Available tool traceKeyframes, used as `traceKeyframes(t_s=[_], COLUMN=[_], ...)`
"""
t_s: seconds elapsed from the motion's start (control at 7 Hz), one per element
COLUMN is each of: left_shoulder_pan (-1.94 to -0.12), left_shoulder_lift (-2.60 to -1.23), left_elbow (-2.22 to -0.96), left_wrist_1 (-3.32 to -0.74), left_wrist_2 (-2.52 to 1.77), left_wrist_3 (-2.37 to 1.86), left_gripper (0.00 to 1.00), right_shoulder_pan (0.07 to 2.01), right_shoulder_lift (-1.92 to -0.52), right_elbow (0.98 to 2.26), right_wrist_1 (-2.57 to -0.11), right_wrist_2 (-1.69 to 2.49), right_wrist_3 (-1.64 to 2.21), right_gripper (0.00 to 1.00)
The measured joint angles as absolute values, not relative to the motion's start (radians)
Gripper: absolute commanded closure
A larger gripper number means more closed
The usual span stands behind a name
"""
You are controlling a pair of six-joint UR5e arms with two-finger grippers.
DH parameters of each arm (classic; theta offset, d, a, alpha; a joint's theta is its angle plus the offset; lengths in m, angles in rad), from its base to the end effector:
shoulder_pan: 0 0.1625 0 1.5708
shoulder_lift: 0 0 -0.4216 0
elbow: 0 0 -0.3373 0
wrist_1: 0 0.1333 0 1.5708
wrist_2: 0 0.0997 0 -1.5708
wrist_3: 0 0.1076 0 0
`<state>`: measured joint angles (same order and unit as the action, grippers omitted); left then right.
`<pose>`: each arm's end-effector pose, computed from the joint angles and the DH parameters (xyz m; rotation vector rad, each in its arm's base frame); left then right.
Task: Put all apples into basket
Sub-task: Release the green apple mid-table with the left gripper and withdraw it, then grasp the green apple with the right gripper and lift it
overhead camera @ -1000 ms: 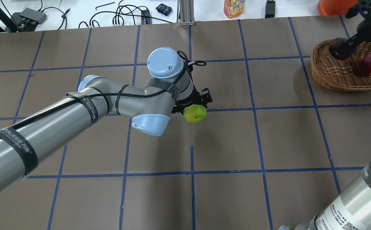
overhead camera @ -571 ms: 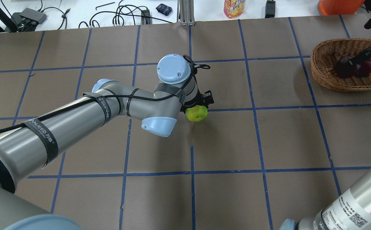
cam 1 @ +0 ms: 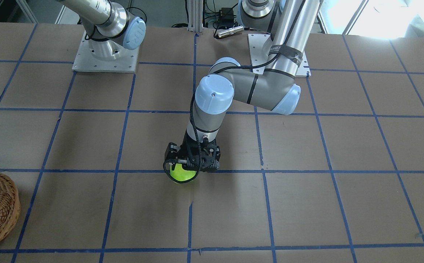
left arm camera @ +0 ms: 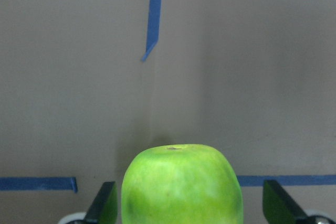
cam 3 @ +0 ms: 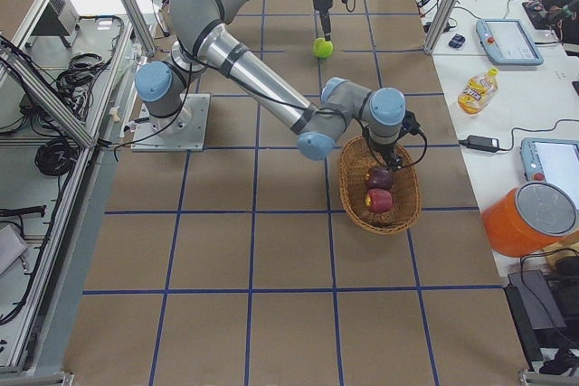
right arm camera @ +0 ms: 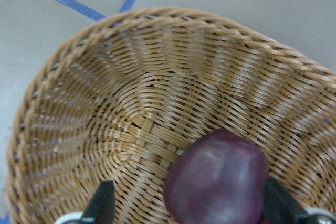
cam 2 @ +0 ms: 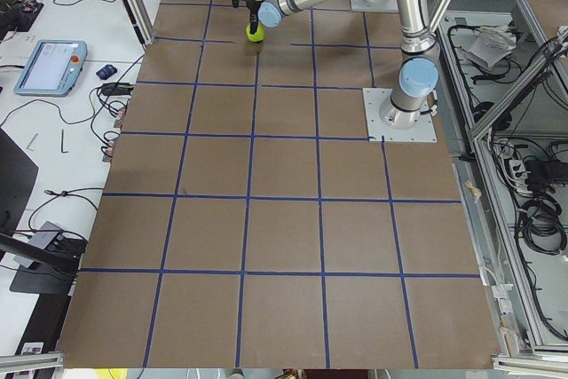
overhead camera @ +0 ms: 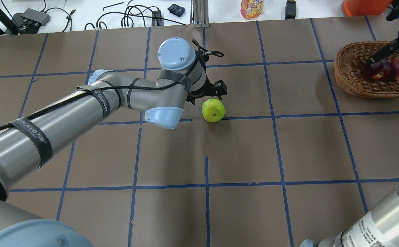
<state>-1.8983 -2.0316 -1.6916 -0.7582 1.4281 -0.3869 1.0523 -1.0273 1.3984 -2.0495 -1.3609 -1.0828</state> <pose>-0.3307 -0.5115 0.2740 0.0625 -2.9173 0.2442 -0.1833 -0.6355 0.3071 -0.8667 2.9276 -0.3453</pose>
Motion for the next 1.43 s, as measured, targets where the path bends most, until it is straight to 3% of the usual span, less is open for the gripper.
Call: traceKeyframes(t_s=[0.29,0.57,1.0,1.43], left_shoulder_pan=[-1.833,-1.67,-1.499,-1.455], left_shoulder_lift=[-1.956,-1.849,-1.683,-1.609], left_elbow=[-1.671,-1.666,-1.654,-1.643], left_wrist_1=[-0.885,-1.063,-1.302,-1.4], left_wrist_2=[1.446,1.506,1.552,1.564], left_wrist_3=[-0.309,-0.109,0.12,0.146], left_gripper=[0.0,0.0,0.0,0.0], right_shoulder_pan=[1.253,1.448,1.695,1.823], right_shoulder_lift=[-1.094,-1.142,-1.209,-1.18], right_elbow=[1.423,1.533,1.705,1.734], right_wrist_1=[-1.987,-1.968,-2.12,-2.215], right_wrist_2=[-1.459,-1.481,-1.484,-1.479], right_wrist_3=[-0.911,-0.598,-0.225,-0.068], right_gripper=[0.0,0.0,0.0,0.0])
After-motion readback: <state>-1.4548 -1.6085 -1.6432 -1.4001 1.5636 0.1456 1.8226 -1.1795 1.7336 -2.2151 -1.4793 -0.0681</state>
